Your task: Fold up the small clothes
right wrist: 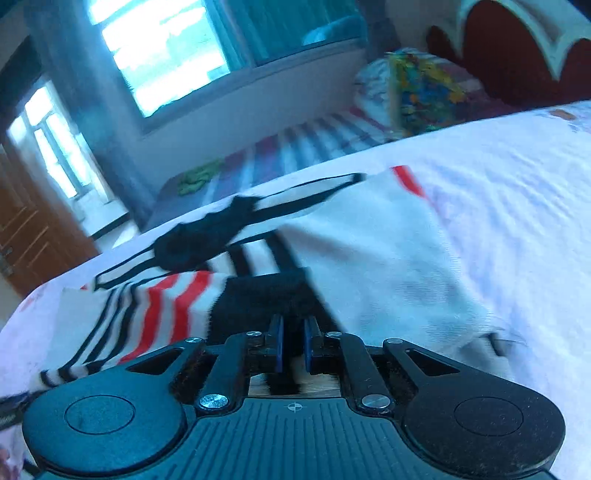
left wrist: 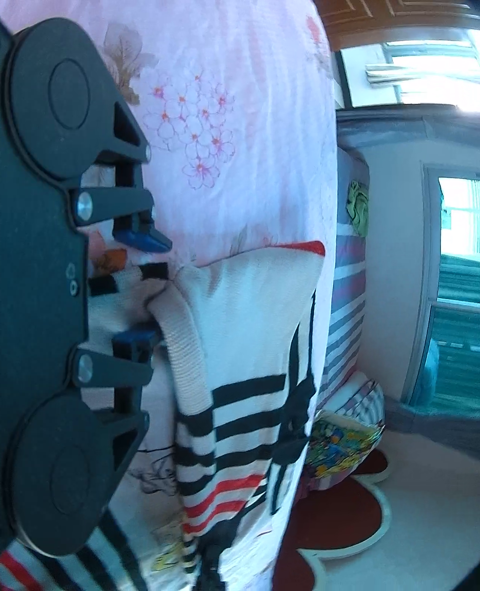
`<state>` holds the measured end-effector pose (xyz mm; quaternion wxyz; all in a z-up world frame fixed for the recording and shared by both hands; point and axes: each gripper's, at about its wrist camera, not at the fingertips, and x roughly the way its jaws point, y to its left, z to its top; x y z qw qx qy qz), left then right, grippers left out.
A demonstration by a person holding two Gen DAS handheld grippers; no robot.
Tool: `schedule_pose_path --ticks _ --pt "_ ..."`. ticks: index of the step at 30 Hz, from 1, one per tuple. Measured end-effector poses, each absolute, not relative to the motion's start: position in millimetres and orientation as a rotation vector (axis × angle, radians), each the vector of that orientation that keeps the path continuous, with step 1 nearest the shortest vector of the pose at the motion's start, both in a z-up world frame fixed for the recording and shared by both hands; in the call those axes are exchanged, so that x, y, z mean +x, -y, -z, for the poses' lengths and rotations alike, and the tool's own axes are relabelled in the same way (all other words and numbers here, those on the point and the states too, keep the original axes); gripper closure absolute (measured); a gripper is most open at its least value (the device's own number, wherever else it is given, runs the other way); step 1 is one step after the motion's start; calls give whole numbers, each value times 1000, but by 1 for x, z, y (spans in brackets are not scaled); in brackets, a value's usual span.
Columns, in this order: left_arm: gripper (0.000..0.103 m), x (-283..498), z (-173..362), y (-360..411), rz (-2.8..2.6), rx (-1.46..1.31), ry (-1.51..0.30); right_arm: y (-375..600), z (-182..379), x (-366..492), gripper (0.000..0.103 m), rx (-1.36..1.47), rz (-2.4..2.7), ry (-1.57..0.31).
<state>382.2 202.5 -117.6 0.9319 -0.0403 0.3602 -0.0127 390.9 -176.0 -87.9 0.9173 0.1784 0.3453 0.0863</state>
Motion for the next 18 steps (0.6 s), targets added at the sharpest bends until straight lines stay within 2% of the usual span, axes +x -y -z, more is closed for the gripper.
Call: schedule_pose_path --ticks 2,7,9,13,16,18 --pt "31 365 108 -206 7 -70 -688 185 78 384 94 364 -146 -670" --pt "40 369 83 -191 83 -106 -587 161 62 378 94 234 -275 -611" --pt "53 385 86 -175 118 -102 -613 142 65 381 94 194 -327 -622" --pt "52 411 115 -158 127 -92 -732 119 86 393 95 84 -316 -712" --pt "51 407 117 -162 152 -82 -710 122 90 398 94 97 -325 -728" --pt "44 411 108 -169 149 -99 -681 124 80 400 94 120 -326 -677"
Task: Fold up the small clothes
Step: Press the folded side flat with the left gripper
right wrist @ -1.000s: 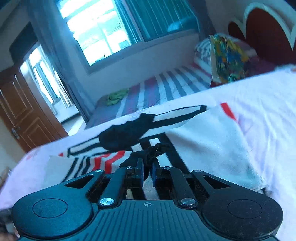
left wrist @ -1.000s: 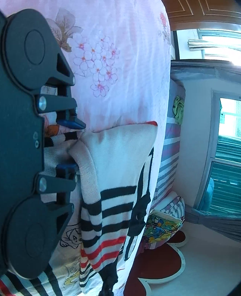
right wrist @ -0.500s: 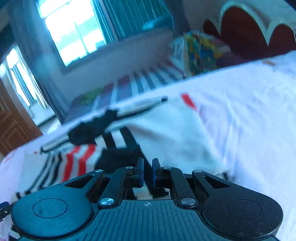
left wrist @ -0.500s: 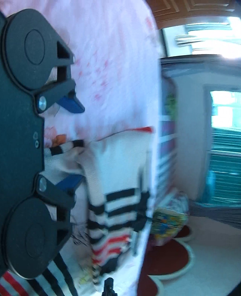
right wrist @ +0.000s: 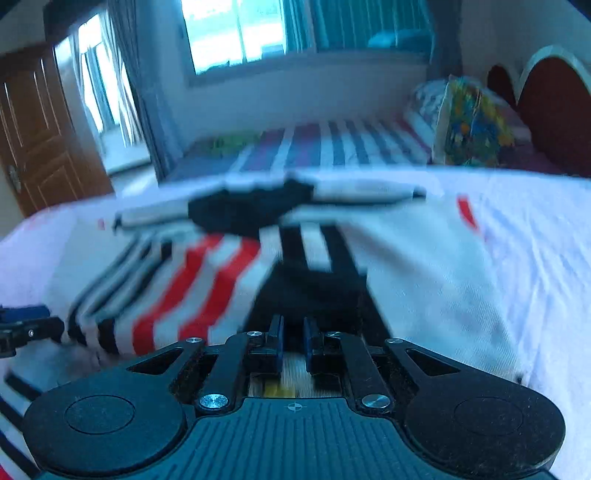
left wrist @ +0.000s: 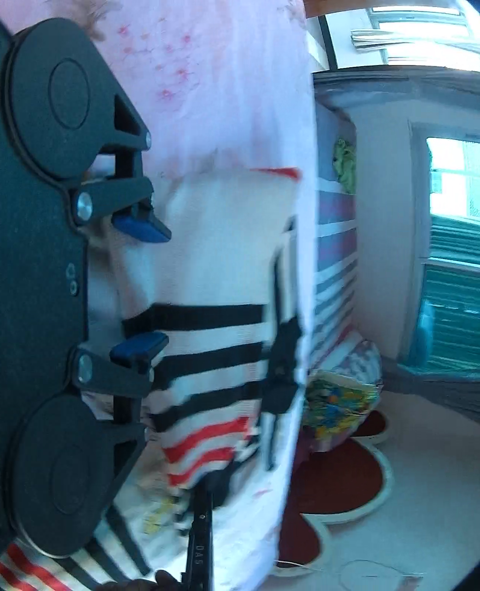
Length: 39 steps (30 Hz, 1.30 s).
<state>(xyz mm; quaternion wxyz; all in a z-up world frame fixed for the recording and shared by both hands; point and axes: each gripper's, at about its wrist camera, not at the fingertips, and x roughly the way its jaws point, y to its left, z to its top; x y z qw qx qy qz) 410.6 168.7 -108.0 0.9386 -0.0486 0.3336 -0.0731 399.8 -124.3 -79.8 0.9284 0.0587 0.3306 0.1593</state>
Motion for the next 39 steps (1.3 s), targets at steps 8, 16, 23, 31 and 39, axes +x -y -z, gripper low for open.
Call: schedule_pose_path --ticks 8,16,23,31,39 --pt "41 492 93 -176 154 -30 -652 83 68 455 94 202 -429 -681" --pt "44 538 127 -214 156 -148 -727 41 96 501 94 189 -437 -729" --pt "22 514 105 -177 170 -37 -643 8 81 493 94 150 -514 -688" --pt "26 511 130 -192 159 -7 -710 16 101 484 95 110 -517 -709" --pt "25 505 132 -185 147 67 -698 108 107 463 96 218 -377 -710"
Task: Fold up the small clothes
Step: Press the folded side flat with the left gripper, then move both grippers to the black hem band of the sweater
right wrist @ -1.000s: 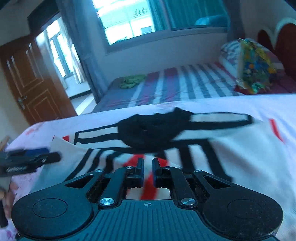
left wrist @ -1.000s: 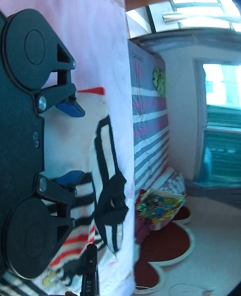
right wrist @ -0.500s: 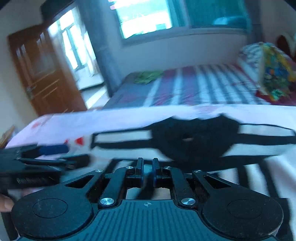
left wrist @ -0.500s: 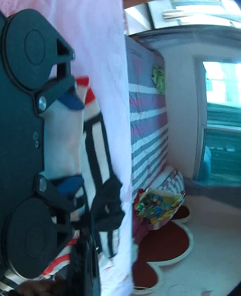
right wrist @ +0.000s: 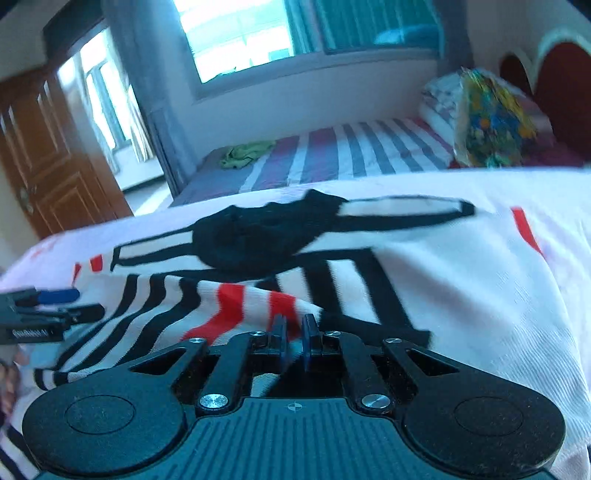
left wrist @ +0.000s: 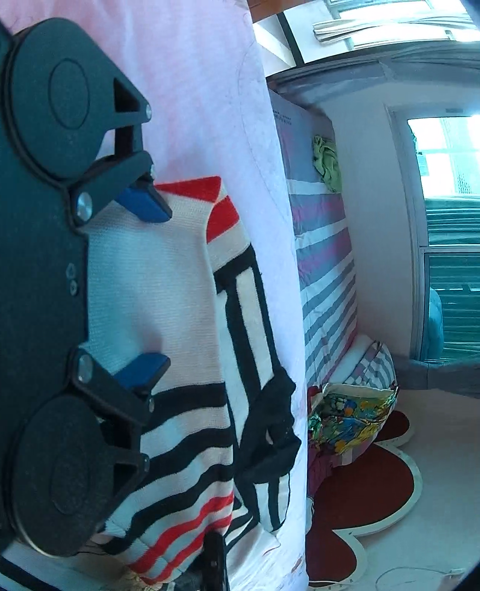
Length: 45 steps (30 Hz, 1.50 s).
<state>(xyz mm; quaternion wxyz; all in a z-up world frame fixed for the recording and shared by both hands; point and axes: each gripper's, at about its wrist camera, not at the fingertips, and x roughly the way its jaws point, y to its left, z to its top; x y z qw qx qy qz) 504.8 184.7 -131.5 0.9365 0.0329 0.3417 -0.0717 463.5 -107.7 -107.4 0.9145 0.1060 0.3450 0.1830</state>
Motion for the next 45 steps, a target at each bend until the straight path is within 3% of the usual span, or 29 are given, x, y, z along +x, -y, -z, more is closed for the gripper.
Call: schedule_pose_path --ticks 4,6,7,8,9,12,14,15,19,37,45 --pt "35 493 113 -174 82 75 -704 107 88 451 95 196 -327 -700" --pt "31 478 102 -160 107 26 -663 105 79 438 92 206 -349 -679" --pt "31 472 101 -150 131 8 -659 104 78 434 74 207 -357 -678" --pt "30 467 102 -139 147 16 -663 101 77 428 45 197 -362 -671" --pt "29 463 105 -124 166 43 -674 97 76 422 39 180 -366 -655" --pt "28 454 121 -100 169 101 -696 88 86 413 41 106 -398 -666" --pt "26 449 127 -108 144 33 -688 91 97 412 63 55 -371 -696" --pt "26 447 128 -115 138 -6 -694 98 99 407 63 56 -366 -682" --pt "25 442 127 -125 116 2 -694 122 104 404 81 85 -371 -690" --pt "26 443 117 -108 12 18 -739 140 92 400 80 80 -432 -675" --pt "19 441 128 -117 31 31 -707 142 104 400 80 35 -387 -675"
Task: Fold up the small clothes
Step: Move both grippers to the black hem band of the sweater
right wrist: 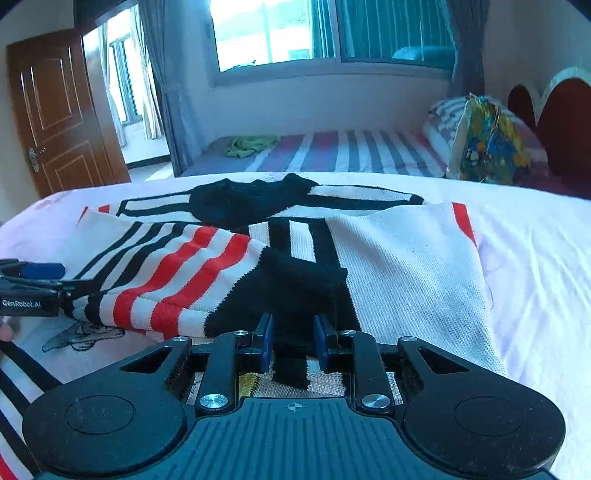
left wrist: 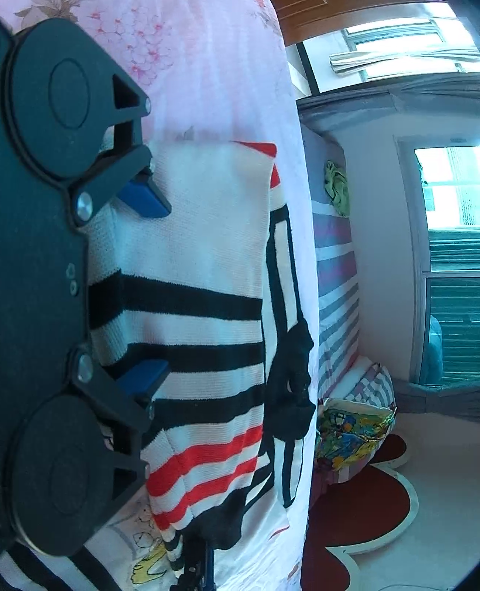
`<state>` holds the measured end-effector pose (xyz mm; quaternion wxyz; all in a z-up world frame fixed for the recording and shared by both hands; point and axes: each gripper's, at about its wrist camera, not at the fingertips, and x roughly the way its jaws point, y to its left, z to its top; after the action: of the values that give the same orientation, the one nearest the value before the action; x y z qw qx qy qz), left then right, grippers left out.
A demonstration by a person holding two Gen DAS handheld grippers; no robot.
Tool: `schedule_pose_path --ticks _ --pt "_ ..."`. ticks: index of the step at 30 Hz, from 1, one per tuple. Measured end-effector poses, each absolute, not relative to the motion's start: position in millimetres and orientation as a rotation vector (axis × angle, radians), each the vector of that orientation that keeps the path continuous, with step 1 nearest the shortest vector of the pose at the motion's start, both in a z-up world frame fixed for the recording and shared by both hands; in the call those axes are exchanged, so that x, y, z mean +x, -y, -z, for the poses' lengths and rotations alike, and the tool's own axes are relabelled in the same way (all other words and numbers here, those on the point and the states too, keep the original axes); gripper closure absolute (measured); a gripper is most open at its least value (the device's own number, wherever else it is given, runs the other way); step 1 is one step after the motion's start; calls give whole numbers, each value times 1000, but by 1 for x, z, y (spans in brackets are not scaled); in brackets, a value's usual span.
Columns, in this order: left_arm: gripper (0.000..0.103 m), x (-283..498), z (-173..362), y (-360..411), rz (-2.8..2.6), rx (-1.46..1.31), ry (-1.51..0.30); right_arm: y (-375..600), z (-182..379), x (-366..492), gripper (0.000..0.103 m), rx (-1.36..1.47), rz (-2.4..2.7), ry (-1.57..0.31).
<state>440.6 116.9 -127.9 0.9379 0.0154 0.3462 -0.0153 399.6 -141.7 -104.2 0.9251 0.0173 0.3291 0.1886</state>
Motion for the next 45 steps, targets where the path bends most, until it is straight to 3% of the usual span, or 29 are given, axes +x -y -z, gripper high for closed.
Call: schedule_pose_path --ticks 4,5,9,12,15,16,17,18,20,21,22,23,25,26,27,30,38,41,43,45 --pt "20 442 121 -117 28 45 -722 151 94 399 80 88 -364 -670" --pt "27 440 115 -117 23 37 -717 155 91 398 80 95 -353 -652" --pt "22 434 103 -102 66 39 -667 158 91 404 80 81 -344 -650" --pt "12 443 125 -93 50 66 -722 151 104 410 80 29 -339 -696" --pt "11 442 130 -105 49 -19 -710 150 98 409 78 42 -330 -715" --pt "11 441 129 -104 48 -4 -710 150 97 408 68 45 -327 -705" --pt "11 441 129 -102 46 7 -708 150 98 406 41 43 -318 -683" --pt "11 441 129 -103 46 4 -710 150 100 405 34 41 -316 -668" --pt "11 441 129 -104 50 -2 -711 152 108 409 33 83 -348 -705" --pt "11 440 129 -104 50 -2 -709 152 108 407 34 91 -356 -689" --pt "11 440 130 -104 49 0 -707 151 108 406 43 93 -365 -688" --pt "11 440 129 -103 47 2 -705 149 107 406 59 91 -368 -683" --pt "11 438 128 -104 43 -3 -699 147 106 405 73 98 -378 -676" --pt "11 437 128 -104 43 -5 -698 147 105 406 90 102 -377 -676" --pt "11 437 127 -105 43 -10 -694 148 106 407 97 115 -388 -682" --pt "19 430 122 -108 42 -34 -669 157 98 402 97 168 -406 -679" --pt "14 430 127 -109 36 7 -699 155 101 392 94 119 -356 -683" --pt "12 427 125 -102 18 65 -704 151 87 377 92 91 -328 -584" --pt "12 429 126 -102 12 48 -712 141 102 389 90 33 -339 -705" --pt "10 431 126 -103 9 41 -720 137 103 389 89 -25 -349 -677"
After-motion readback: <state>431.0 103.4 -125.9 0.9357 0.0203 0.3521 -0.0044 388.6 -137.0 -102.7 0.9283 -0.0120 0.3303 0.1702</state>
